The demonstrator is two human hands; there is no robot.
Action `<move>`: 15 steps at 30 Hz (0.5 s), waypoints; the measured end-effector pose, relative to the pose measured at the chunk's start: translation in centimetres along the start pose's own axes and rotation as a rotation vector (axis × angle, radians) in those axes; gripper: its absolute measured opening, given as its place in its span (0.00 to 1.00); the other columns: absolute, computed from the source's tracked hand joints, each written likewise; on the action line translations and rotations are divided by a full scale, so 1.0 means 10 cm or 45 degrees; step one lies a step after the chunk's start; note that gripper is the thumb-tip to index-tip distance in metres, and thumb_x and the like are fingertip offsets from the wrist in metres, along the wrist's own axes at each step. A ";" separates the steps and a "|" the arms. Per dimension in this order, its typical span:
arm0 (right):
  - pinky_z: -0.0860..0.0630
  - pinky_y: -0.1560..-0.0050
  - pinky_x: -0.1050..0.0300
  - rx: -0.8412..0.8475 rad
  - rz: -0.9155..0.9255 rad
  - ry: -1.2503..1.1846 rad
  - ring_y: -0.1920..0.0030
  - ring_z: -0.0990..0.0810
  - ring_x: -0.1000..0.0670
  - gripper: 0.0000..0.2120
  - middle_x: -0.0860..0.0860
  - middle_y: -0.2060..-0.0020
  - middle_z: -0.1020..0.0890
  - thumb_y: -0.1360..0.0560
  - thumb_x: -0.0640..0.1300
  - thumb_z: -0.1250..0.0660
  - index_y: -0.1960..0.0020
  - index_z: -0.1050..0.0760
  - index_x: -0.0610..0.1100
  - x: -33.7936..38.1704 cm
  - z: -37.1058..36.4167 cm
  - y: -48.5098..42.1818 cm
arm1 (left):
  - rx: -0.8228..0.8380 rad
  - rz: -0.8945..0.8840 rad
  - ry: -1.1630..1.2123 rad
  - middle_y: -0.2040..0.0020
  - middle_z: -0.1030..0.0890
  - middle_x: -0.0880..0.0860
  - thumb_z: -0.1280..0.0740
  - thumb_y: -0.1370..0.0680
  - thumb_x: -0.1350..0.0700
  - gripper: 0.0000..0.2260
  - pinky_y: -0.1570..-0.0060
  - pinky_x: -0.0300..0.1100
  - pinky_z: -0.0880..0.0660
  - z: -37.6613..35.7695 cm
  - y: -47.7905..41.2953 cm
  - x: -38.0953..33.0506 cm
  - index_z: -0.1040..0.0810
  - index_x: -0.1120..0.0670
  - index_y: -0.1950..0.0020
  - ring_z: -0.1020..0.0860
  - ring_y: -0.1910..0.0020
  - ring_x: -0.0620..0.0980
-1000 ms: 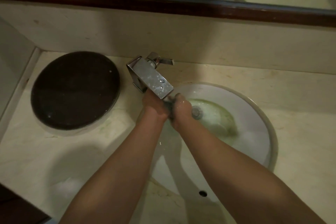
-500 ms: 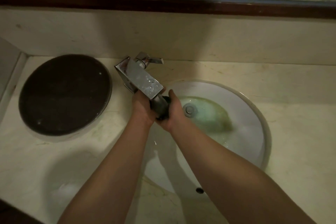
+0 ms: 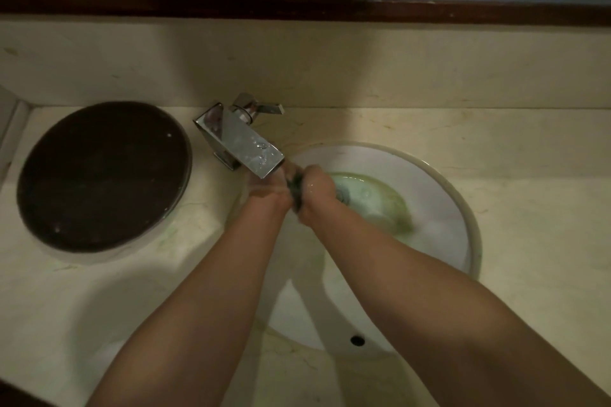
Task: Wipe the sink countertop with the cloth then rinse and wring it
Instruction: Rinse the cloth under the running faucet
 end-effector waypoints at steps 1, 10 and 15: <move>0.25 0.72 0.61 0.022 0.025 0.013 0.63 0.20 0.45 0.11 0.45 0.57 0.18 0.29 0.43 0.43 0.56 0.23 0.44 -0.01 0.01 -0.03 | 0.021 -0.016 0.022 0.81 0.39 0.50 0.46 0.20 0.57 0.18 0.77 0.31 0.38 -0.01 -0.01 0.00 0.42 0.54 0.71 0.36 0.78 0.50; 0.22 0.54 0.51 0.053 -0.104 -0.048 0.51 0.20 0.46 0.18 0.46 0.50 0.20 0.25 0.52 0.38 0.40 0.26 0.44 -0.07 0.34 -0.06 | 0.250 -0.054 0.112 0.60 0.23 0.55 0.39 0.19 0.58 0.04 0.52 0.51 0.23 0.14 0.11 -0.06 0.27 0.55 0.52 0.23 0.61 0.51; 0.32 0.35 0.36 0.254 -0.361 0.078 0.37 0.28 0.36 0.29 0.43 0.39 0.25 0.27 0.66 0.38 0.37 0.27 0.45 -0.19 0.36 0.02 | 0.350 -0.007 0.044 0.60 0.19 0.55 0.33 0.29 0.49 0.10 0.47 0.49 0.30 0.23 0.22 -0.16 0.23 0.56 0.56 0.25 0.58 0.54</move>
Point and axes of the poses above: each hand's wrist, its own y-axis away from the middle knuckle, its own z-axis out of the back of the hand, x = y × z, the point moved 3 cm from there along -y, towards the middle knuckle
